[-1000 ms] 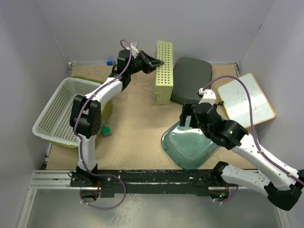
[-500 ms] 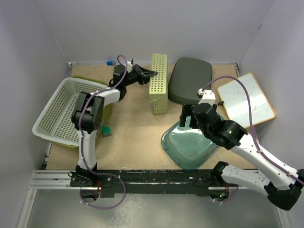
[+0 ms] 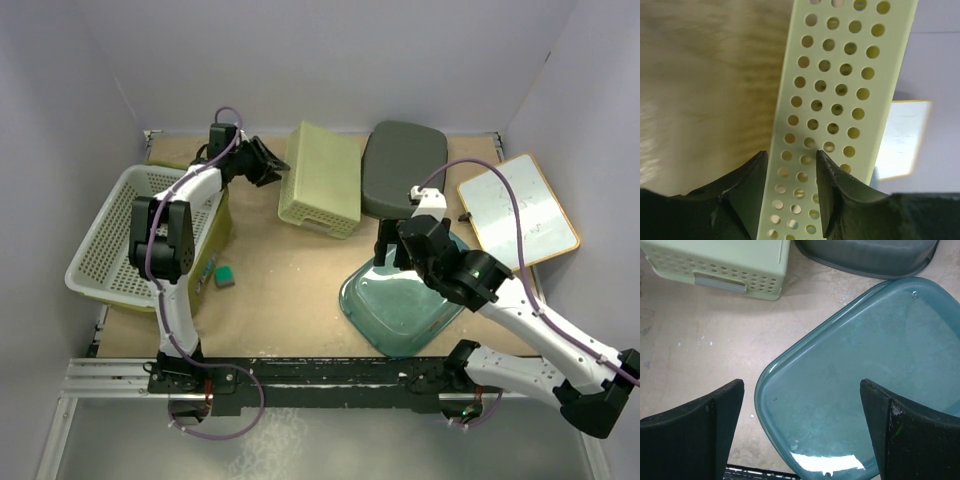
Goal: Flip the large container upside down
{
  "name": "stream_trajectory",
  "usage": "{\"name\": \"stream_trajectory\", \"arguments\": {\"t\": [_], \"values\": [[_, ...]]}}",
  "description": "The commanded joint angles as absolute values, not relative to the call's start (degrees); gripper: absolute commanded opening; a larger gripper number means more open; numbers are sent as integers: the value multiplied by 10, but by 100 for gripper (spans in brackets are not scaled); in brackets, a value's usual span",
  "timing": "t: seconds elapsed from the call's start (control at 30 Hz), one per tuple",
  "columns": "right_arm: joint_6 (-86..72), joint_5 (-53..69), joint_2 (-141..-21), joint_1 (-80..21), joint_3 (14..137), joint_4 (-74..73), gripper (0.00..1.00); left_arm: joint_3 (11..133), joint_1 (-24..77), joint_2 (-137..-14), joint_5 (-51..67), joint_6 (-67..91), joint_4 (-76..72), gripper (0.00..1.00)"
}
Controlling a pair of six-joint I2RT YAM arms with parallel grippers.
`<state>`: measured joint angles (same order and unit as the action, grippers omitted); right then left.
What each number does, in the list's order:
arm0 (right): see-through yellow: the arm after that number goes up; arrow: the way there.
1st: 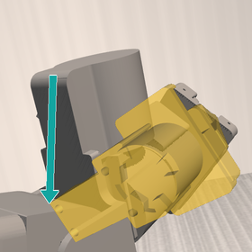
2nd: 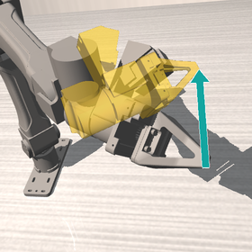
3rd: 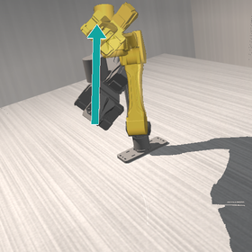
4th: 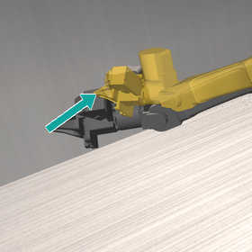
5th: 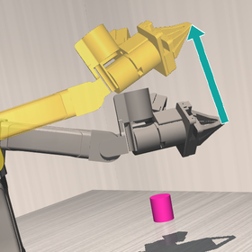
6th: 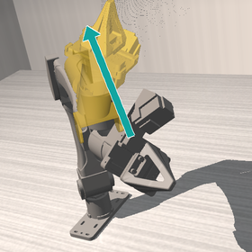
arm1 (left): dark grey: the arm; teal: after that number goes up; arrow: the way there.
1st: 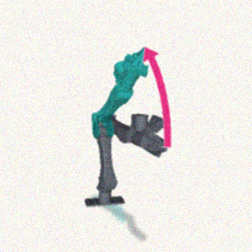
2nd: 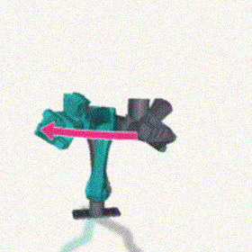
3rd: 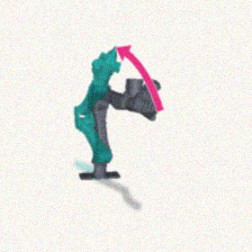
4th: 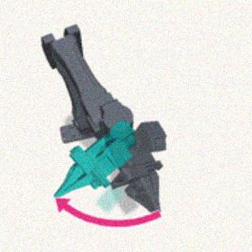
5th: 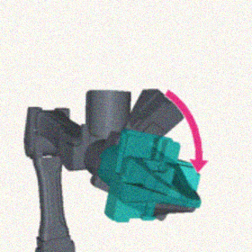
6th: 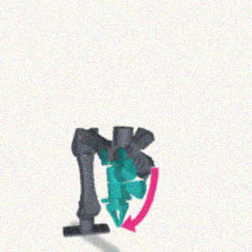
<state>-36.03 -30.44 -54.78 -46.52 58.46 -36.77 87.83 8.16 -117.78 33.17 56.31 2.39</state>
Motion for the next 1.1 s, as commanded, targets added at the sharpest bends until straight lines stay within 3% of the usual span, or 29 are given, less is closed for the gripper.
{"name": "stream_trajectory", "arguments": {"t": [0.0,0.27,0.53,0.83,1.07], "values": [[-358,-307,-552,-464,586,-349,100,962,88,-1176,220,365,290,42],[-354,-293,-563,-463,582,-340,100,1060,115,-1119,84,285,410,57],[-322,-201,-624,-464,578,-282,100,1035,189,-1002,-79,241,462,59],[-268,-78,-859,-465,659,-172,99,927,190,-853,-249,258,509,60],[-203,-118,-1015,-417,742,-176,100,872,189,-804,-278,276,539,61]]}}
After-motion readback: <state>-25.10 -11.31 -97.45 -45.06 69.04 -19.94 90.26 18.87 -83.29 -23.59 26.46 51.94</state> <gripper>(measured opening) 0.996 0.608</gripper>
